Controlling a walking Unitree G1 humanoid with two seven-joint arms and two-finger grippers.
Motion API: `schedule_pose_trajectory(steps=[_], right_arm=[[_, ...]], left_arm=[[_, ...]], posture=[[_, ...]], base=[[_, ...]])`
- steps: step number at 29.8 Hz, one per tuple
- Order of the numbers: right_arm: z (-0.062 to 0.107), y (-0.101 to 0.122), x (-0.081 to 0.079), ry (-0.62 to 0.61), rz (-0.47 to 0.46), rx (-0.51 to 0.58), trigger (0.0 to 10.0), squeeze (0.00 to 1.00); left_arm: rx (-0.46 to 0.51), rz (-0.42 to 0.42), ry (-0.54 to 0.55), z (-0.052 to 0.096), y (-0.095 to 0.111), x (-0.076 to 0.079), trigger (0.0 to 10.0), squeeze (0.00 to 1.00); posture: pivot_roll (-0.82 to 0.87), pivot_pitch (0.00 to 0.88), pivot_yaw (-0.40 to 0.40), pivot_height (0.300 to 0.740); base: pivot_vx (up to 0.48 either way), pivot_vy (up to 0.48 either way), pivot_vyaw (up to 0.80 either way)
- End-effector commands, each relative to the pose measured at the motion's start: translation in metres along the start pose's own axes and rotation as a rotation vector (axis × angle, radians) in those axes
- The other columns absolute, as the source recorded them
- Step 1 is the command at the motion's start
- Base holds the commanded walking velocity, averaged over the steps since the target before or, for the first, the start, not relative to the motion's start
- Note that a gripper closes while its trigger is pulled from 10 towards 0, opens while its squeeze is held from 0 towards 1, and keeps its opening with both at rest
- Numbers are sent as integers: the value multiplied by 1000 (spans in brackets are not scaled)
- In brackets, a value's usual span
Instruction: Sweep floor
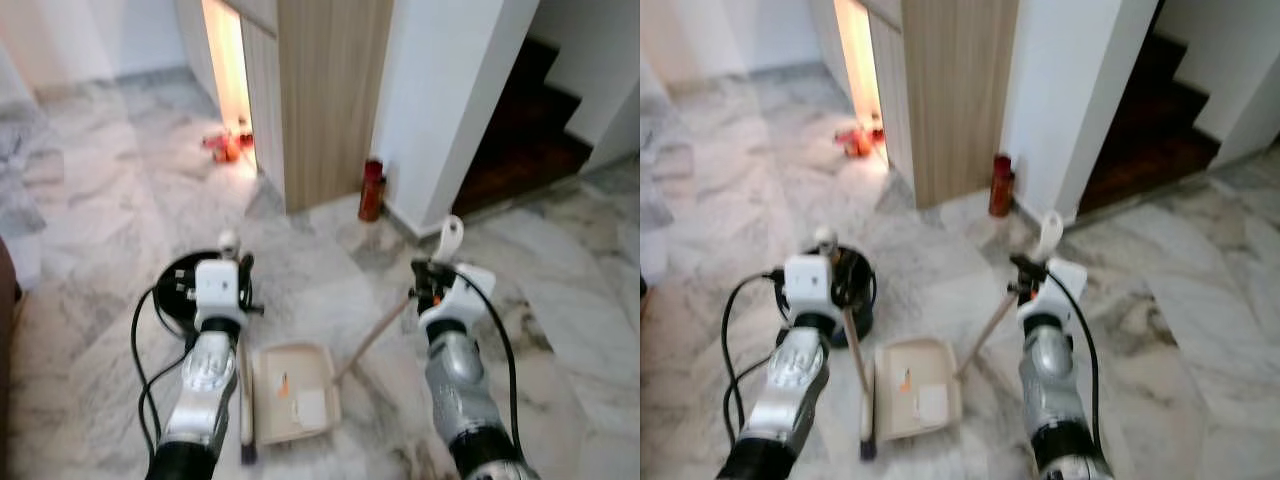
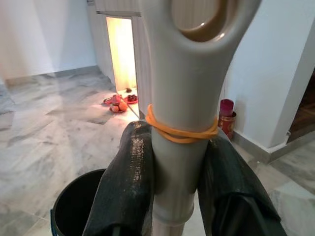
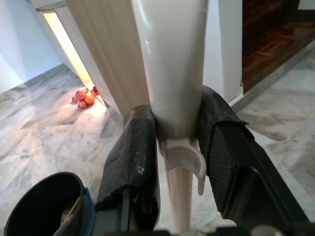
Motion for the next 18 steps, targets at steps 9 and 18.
schedule_pose_trajectory(steps=[9, 18], right_arm=[[-5, 9, -13, 41, -15, 34, 10000, 0], [-6, 10, -15, 43, -16, 36, 10000, 0]], left_arm=[[42, 12, 15, -4, 10, -4, 10000, 0], [42, 15, 9, -4, 10, -3, 10000, 0]], posture=[[105, 0, -35, 740], [104, 0, -35, 740]], base=[[0, 292, 0], [0, 293, 0]])
Point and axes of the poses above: a point about 5 cm out from each wrist's last joint towards the gripper, its own z axis pointing back from the gripper into the wrist, its own y axis along the axis of the wrist's last joint, x = y × z, the point moved 1 cm from there along -z, pointing out of the wrist towards the gripper, and after that the axes turned 9 degrees about -z, right-handed, at the moved point
